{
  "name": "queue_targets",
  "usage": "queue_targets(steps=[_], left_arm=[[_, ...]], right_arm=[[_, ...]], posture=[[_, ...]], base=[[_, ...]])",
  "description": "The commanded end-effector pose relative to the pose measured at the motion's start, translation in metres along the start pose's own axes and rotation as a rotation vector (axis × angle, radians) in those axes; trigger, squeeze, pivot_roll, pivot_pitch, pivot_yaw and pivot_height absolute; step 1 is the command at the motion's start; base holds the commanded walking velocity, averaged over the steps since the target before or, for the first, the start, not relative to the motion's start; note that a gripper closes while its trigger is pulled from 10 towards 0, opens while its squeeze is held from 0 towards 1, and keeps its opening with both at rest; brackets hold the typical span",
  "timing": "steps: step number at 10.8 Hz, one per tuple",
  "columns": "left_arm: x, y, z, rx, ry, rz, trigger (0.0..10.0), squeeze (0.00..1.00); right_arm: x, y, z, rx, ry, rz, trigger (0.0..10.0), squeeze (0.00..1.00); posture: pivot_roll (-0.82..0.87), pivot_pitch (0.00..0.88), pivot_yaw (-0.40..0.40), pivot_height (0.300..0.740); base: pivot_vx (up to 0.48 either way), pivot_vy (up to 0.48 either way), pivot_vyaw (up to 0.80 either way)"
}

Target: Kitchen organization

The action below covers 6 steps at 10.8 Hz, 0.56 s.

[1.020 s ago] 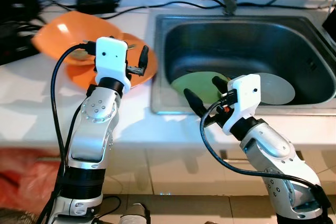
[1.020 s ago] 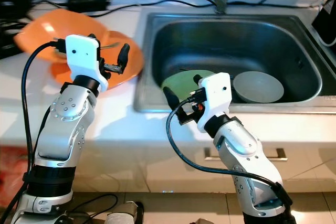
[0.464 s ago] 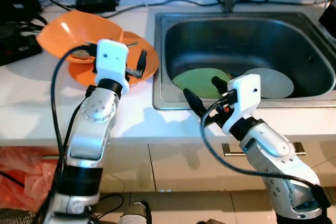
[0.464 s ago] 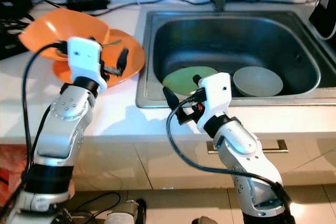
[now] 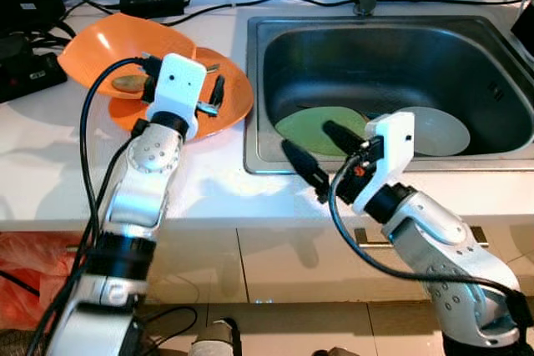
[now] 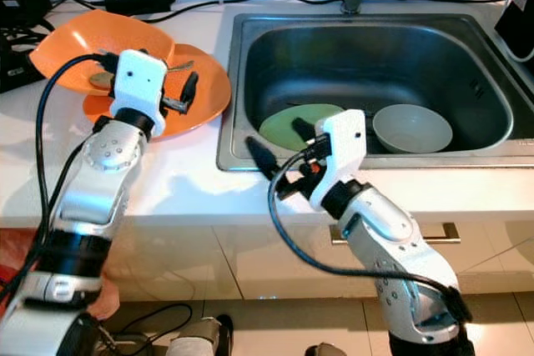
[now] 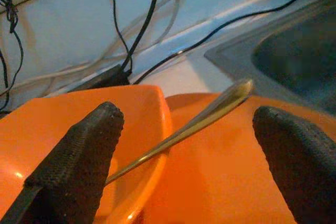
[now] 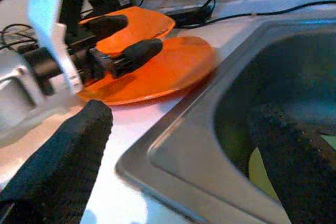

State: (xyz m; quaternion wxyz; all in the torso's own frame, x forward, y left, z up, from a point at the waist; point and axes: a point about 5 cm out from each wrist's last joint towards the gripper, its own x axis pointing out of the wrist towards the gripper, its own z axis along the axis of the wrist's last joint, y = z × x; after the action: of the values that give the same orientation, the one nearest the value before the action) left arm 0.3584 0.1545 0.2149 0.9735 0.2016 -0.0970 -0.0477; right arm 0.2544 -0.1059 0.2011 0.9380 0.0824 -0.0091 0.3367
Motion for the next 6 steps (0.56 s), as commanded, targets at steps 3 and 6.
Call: queue_targets(steps=[3,6], left_arm=[[0.012,0.002,-0.002,0.074,-0.02,-0.021,10.0,0.0],[0.019,-0.007,-0.002,0.056,-0.045,-0.057,0.0,0.0]], right_arm=[[-0.001,0.008,0.004,0.005,0.006,0.056,10.0,0.0],[-0.001,0.008,0.005,0.005,0.006,0.053,10.0,0.0]], posture=[[0.11,0.181,0.01,0.74],[0.1,0.181,0.013,0.74]], base=[[0.0,0.0,0.0],[0.0,0.0,0.0]])
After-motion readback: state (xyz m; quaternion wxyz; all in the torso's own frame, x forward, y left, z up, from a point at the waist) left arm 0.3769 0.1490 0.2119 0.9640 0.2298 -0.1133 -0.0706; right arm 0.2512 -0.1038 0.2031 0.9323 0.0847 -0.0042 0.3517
